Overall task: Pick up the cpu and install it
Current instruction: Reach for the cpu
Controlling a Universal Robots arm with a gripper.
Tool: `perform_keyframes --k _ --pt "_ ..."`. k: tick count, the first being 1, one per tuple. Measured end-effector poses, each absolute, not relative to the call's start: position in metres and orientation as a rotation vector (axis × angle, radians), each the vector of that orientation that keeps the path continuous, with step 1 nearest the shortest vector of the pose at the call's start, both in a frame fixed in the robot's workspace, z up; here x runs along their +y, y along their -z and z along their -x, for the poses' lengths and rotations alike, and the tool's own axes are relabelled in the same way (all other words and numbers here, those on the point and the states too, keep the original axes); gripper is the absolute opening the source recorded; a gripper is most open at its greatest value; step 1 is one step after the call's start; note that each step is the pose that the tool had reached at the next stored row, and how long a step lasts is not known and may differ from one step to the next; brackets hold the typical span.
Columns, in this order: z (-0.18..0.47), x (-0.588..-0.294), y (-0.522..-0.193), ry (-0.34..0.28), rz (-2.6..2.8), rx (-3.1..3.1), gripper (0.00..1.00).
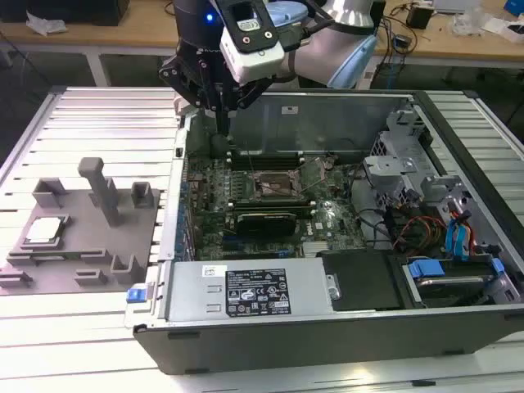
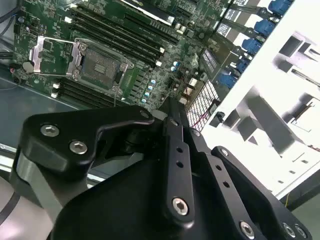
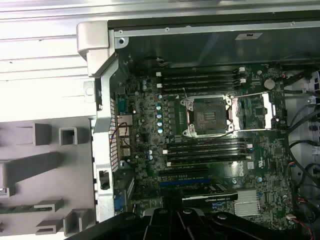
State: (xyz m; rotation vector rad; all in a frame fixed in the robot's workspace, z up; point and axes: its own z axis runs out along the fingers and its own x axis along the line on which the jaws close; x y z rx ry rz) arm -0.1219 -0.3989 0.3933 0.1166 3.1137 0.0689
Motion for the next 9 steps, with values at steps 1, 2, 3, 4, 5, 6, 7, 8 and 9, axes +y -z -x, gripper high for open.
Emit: perform_keyframes --k 1,2,3,4,5,6,7,8,9 --pt "0.1219 -0.3988 -0.3933 -0.069 -0.117 3.114 0.11" --pt "0.1219 -0.3988 -0.3933 -0.069 -0.117 3.114 0.11" --pt "0.1219 -0.3989 -0.3933 -0.069 -0.117 3.114 0.11" --pt "0.1219 -0.3989 -0.3933 -0.069 -0.117 3.114 0.11" --pt "0.1219 -0.3989 -0.3933 -0.069 -0.117 3.114 0.11" --pt "0.1219 -0.3988 -0.3933 -0.069 -0.117 3.114 0.11" --pt "0.1219 -0.3989 -0.3933 -0.069 -0.117 3.114 0.11" --pt "0.1219 -0.3989 -0.3933 -0.069 -0.117 3.114 0.11" --pt "0.1219 -0.3989 -0.3933 -0.069 -0.117 3.114 0.11"
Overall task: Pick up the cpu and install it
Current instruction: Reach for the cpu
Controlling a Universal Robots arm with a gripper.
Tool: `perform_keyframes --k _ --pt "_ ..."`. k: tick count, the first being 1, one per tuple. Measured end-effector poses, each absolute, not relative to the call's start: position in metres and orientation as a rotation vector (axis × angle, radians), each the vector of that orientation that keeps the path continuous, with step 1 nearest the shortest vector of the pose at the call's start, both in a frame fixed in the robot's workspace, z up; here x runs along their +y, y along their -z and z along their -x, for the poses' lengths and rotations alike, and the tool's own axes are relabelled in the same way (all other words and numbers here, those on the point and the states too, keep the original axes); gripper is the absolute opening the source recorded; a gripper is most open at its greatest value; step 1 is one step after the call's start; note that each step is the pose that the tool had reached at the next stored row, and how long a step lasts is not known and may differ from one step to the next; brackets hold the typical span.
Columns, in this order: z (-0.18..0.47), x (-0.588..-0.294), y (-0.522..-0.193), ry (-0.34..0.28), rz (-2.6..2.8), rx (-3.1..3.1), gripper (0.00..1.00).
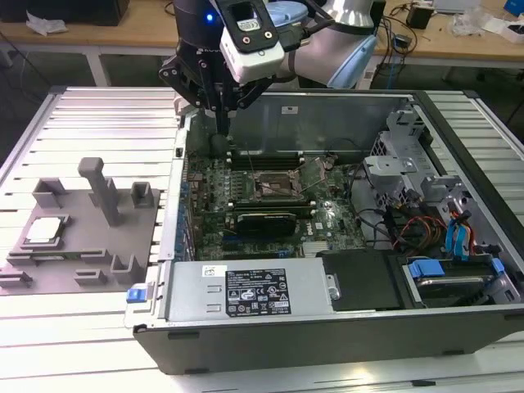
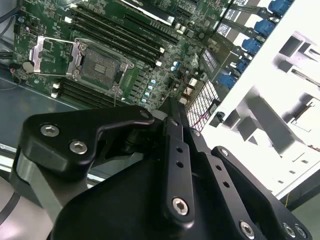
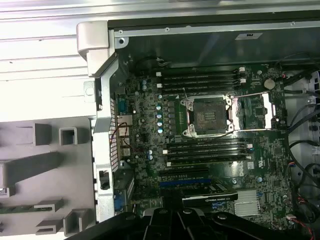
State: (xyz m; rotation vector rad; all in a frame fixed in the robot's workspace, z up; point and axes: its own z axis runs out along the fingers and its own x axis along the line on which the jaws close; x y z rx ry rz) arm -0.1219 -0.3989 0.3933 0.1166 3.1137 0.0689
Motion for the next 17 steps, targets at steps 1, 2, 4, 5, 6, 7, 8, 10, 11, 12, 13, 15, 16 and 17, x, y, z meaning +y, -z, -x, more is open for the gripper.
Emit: perform_keyframes --k 1,2,4,5,6,7,8,10,11,12,13,15,16,17 --pt "0.122 -0.399 -0.393 -0.069 -0.117 3.114 0.11" --pt "0.122 -0.399 -0.393 -0.069 -0.116 3.114 0.11" --pt "0.123 -0.399 -0.393 -0.069 -0.117 3.114 0.11" --pt "0.124 -0.399 -0.393 -0.069 -0.117 3.114 0.11" --pt "0.126 -0.399 -0.393 -0.069 -0.117 3.114 0.11" --pt "0.128 -0.399 -0.393 -0.069 -0.117 3.114 0.11" --pt "0.13 -0.399 -0.393 -0.069 -0.117 3.114 0.11" --pt "0.132 -0.399 -0.393 -0.069 -0.117 3.114 0.11" --pt "0.134 -0.399 -0.393 -0.069 -0.116 3.114 0.11" --pt "0.135 -0.399 -0.393 -0.069 -0.117 3.114 0.11" --pt "0.136 -0.399 -0.393 -0.069 -0.117 3.114 0.11" --pt "0.139 -0.399 -0.393 -0.069 -0.117 3.114 0.11" --pt "0.14 -0.399 -0.393 -0.069 -0.117 3.114 0.11" --pt "0.142 -0.399 -0.393 -0.069 -0.117 3.114 0.11"
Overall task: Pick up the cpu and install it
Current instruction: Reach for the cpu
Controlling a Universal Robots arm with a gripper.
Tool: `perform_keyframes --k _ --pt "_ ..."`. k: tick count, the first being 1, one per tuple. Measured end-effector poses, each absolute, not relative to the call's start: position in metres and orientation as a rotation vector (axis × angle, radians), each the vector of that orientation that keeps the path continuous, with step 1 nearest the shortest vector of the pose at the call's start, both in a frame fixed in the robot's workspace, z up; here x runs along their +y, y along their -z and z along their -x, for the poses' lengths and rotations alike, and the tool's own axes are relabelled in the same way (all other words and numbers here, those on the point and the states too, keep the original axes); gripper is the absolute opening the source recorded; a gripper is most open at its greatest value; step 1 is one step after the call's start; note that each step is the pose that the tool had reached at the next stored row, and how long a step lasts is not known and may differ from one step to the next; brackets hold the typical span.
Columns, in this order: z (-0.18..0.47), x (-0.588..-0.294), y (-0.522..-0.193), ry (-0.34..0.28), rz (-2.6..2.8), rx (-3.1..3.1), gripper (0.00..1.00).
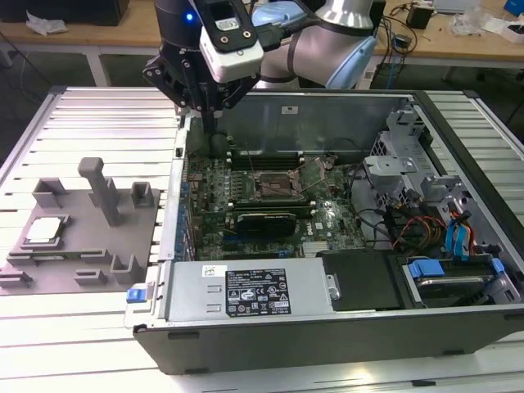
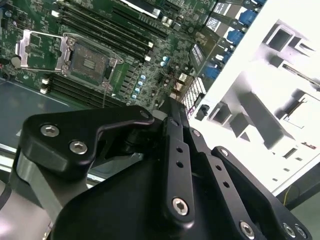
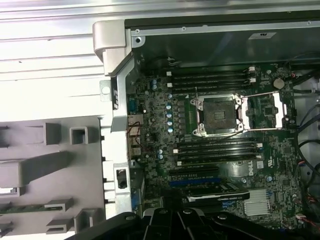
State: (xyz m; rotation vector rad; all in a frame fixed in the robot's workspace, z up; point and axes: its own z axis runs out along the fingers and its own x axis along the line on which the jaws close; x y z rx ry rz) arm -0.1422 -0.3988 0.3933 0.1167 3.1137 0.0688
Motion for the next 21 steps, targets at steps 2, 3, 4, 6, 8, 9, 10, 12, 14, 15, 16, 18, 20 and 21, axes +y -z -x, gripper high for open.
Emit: perform_keyframes --k 2,3,4,6,8,9,10,12,14,15,16,18,20,21 --pt "0.147 -0.399 -0.393 -0.069 -0.117 3.114 0.11" --pt "0.148 -0.399 -0.393 -0.069 -0.117 3.114 0.11" --pt "0.15 -0.399 -0.393 -0.069 -0.117 3.114 0.11" --pt "0.153 -0.399 -0.393 -0.069 -0.116 3.114 0.11" --pt "0.157 -0.399 -0.393 -0.069 -0.117 3.114 0.11" --pt "0.158 -0.399 -0.393 -0.069 -0.117 3.114 0.11" --pt "0.16 -0.399 -0.393 -0.069 -0.117 3.114 0.11" --pt "0.163 -0.399 -0.393 -0.069 -0.117 3.113 0.11" --pt "0.166 -0.399 -0.393 -0.069 -0.117 3.113 0.11" --pt "0.168 -0.399 -0.393 -0.069 -0.117 3.113 0.11" --pt "0.169 -0.399 -0.393 -0.069 -0.117 3.113 0.11" --pt "0.175 -0.399 -0.393 -0.069 -0.117 3.113 0.11" --pt "0.179 -0.399 -0.393 -0.069 -0.117 3.113 0.11" --pt "0.18 -0.399 -0.393 -0.069 -0.117 3.113 0.11"
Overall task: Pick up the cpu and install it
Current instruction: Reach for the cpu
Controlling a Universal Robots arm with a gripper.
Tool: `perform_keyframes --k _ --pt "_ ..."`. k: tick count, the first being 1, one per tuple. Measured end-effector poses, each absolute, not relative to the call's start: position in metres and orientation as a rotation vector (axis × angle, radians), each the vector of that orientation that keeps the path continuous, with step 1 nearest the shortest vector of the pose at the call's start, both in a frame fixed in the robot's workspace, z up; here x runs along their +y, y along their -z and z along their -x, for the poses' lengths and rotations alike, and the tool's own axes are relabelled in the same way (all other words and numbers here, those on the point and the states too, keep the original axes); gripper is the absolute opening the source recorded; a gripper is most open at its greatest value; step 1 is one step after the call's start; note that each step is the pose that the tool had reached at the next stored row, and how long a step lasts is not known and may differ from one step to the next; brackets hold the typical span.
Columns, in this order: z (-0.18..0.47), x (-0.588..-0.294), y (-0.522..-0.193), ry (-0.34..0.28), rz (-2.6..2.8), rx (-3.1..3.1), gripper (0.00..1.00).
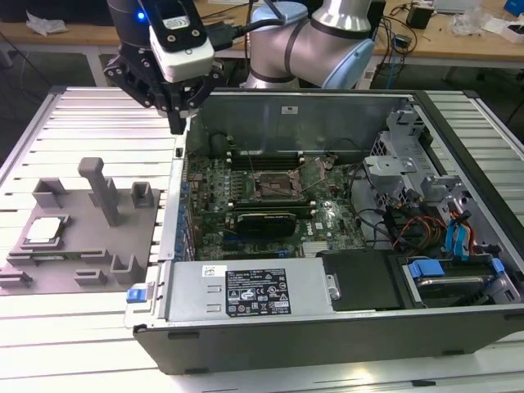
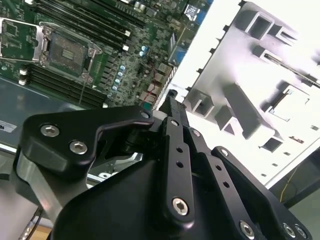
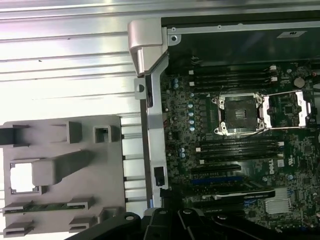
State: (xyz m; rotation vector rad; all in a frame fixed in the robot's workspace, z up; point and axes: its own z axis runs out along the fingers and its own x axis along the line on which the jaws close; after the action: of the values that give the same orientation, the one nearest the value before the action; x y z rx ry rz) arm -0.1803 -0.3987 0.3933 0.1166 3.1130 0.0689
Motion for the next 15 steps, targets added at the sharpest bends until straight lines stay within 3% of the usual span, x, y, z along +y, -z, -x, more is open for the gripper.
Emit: perform_keyframes --k 15 --pt "0.209 -0.399 -0.393 -0.069 -0.116 3.112 0.11"
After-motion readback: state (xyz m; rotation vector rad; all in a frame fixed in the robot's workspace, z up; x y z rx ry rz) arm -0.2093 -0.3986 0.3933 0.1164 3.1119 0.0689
